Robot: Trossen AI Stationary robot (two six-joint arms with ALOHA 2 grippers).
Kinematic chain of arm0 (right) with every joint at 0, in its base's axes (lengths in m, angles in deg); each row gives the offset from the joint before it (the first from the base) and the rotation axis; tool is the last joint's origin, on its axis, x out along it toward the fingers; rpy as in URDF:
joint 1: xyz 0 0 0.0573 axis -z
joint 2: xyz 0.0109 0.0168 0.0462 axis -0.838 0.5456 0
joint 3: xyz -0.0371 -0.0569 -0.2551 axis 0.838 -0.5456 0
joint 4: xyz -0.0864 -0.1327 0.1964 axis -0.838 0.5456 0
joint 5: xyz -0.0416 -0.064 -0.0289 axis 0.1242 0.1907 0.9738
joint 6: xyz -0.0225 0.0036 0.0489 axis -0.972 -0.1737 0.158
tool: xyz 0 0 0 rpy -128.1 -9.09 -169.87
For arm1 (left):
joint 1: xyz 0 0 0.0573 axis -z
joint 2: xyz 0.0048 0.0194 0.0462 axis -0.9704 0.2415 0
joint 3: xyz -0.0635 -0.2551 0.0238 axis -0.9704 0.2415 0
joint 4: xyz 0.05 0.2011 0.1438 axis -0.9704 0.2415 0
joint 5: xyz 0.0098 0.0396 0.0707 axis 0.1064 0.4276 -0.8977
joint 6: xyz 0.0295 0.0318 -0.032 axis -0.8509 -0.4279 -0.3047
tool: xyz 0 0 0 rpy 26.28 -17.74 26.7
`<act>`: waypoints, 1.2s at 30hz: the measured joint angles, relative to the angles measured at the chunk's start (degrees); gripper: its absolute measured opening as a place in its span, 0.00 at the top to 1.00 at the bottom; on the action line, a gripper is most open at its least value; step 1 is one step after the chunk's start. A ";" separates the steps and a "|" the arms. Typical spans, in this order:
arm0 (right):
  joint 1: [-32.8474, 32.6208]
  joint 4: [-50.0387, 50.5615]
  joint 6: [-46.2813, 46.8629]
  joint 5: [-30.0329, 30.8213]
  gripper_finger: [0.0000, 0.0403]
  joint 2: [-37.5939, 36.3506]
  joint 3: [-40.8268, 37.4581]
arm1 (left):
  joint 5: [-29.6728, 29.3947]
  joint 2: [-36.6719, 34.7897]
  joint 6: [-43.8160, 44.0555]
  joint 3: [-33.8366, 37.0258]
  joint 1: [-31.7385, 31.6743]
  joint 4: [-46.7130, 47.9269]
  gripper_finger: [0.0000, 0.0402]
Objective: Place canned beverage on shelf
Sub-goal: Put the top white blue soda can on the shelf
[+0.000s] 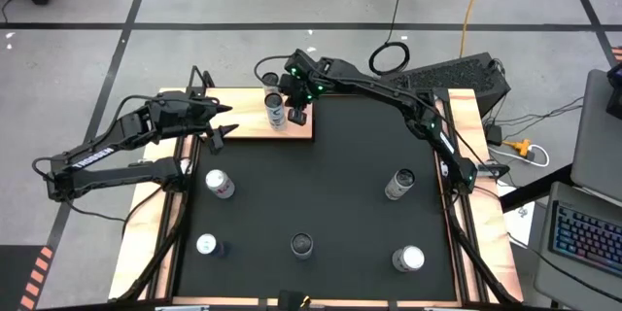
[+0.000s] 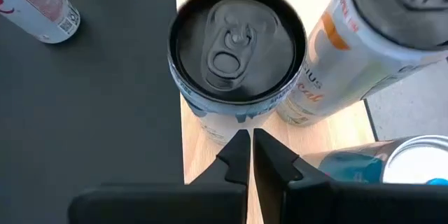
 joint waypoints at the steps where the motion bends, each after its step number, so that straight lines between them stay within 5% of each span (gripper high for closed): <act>1: 0.00 -0.06 0.30 -0.09 1.00 0.00 0.00 | 0.00 0.00 0.00 0.00 0.00 -0.02 0.35; 36: -1.68 -6.53 5.86 -3.15 1.00 3.54 0.04 | 0.00 0.02 0.02 0.00 0.02 0.04 0.35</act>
